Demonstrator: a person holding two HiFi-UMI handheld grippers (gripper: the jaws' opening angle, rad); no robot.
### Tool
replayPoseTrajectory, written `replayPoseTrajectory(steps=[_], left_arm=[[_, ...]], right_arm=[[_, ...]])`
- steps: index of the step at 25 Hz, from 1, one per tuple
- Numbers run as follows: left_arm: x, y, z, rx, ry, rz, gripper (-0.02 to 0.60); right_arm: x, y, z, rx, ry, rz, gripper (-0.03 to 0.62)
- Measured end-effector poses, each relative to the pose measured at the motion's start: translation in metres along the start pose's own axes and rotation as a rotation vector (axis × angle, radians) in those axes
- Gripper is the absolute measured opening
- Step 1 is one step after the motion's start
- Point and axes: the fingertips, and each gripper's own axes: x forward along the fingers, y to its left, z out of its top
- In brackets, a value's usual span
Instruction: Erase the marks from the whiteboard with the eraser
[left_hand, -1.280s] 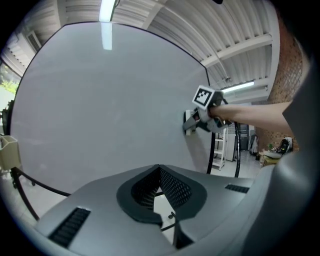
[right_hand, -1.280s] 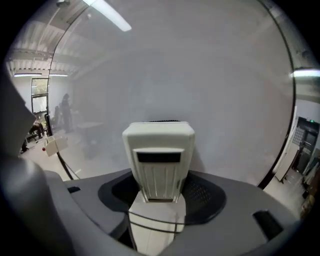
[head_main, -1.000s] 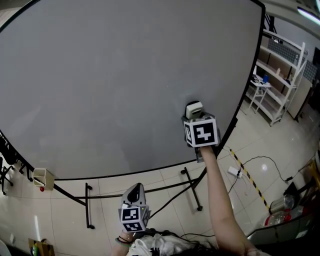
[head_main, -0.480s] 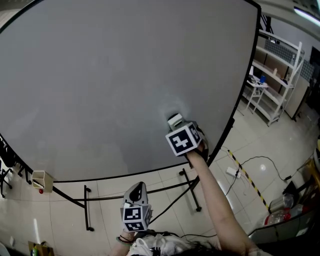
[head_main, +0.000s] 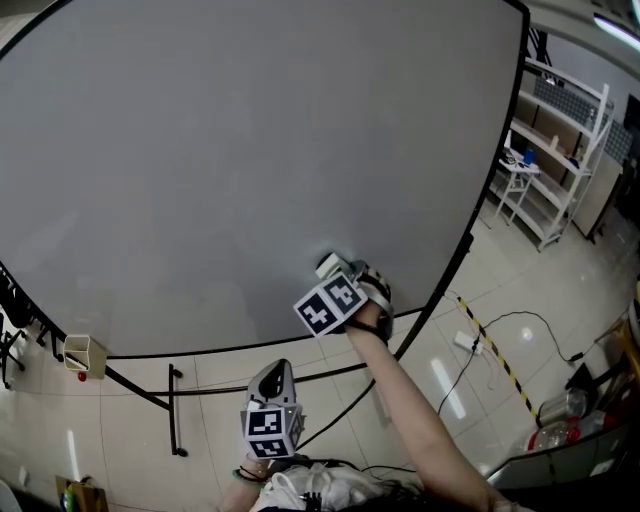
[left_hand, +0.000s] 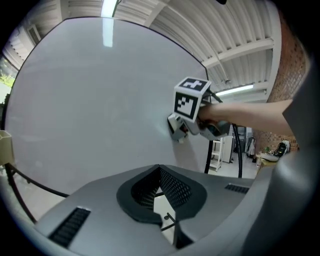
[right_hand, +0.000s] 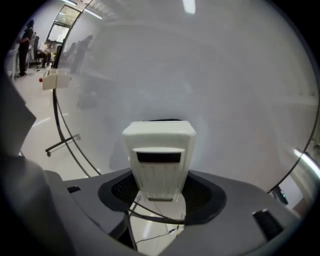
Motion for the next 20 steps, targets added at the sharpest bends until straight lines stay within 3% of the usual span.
replayPoseTrajectory(steps=[2,4,8,10,13,16,18,20], left_arm=[[-0.002,0.004,-0.001,-0.003,0.001,0.009,0.002],[-0.005,0.008,-0.003,-0.008,0.006,0.018,0.002],[-0.004,0.006,-0.009,-0.018,0.022,0.012,0.002],[-0.002,-0.001,-0.011,-0.016,0.027,-0.011,0.002],[0.001,-0.010,-0.010,-0.006,0.020,-0.038,0.002],[-0.001,-0.014,-0.004,0.018,0.004,-0.037,0.002],[-0.005,-0.012,-0.004,0.049,0.004,-0.023,0.002],[-0.009,-0.006,-0.009,0.052,0.015,-0.009,0.002]], right_arm=[[0.010,0.016,-0.010,0.029,0.024,0.088,0.270],[-0.001,0.005,0.000,0.098,-0.010,0.134,0.270],[-0.061,-0.067,0.059,0.197,-0.194,0.077,0.270],[-0.075,-0.082,0.075,0.218,-0.222,0.049,0.268],[-0.045,-0.050,0.045,0.155,-0.079,0.014,0.270],[0.015,0.019,-0.012,0.105,0.115,0.140,0.272],[0.037,0.043,-0.038,0.122,0.163,0.199,0.272],[0.031,0.039,-0.035,0.177,0.140,0.226,0.268]])
